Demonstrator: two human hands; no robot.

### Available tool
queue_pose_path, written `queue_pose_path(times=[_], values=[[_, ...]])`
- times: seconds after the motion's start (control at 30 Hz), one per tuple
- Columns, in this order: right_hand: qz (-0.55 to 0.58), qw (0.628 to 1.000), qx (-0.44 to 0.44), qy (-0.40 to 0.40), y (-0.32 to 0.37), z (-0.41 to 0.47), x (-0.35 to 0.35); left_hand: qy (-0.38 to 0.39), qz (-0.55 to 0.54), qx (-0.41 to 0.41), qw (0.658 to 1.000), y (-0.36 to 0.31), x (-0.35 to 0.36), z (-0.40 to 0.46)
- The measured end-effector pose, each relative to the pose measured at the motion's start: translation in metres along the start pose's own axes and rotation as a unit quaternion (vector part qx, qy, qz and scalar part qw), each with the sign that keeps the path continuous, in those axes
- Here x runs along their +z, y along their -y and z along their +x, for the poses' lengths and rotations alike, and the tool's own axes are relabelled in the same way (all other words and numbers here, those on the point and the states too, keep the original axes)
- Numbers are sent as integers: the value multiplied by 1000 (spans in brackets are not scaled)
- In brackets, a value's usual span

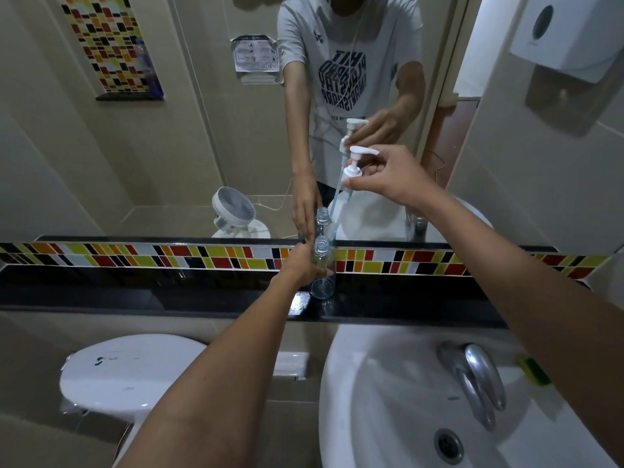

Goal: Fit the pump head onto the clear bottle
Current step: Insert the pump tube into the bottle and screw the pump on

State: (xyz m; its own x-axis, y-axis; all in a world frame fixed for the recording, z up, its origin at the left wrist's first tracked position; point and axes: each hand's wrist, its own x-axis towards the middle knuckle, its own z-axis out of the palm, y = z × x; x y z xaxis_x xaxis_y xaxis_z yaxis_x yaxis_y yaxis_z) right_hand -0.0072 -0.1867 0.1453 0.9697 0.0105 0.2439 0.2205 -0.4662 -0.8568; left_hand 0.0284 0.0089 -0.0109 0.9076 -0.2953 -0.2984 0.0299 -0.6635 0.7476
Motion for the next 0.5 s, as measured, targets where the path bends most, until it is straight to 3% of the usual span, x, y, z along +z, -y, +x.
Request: queue_pose_path(times=[0.5], values=[[-4,999,-2,33,1,14,25,2,-4,4,1000,0,-1,-4]])
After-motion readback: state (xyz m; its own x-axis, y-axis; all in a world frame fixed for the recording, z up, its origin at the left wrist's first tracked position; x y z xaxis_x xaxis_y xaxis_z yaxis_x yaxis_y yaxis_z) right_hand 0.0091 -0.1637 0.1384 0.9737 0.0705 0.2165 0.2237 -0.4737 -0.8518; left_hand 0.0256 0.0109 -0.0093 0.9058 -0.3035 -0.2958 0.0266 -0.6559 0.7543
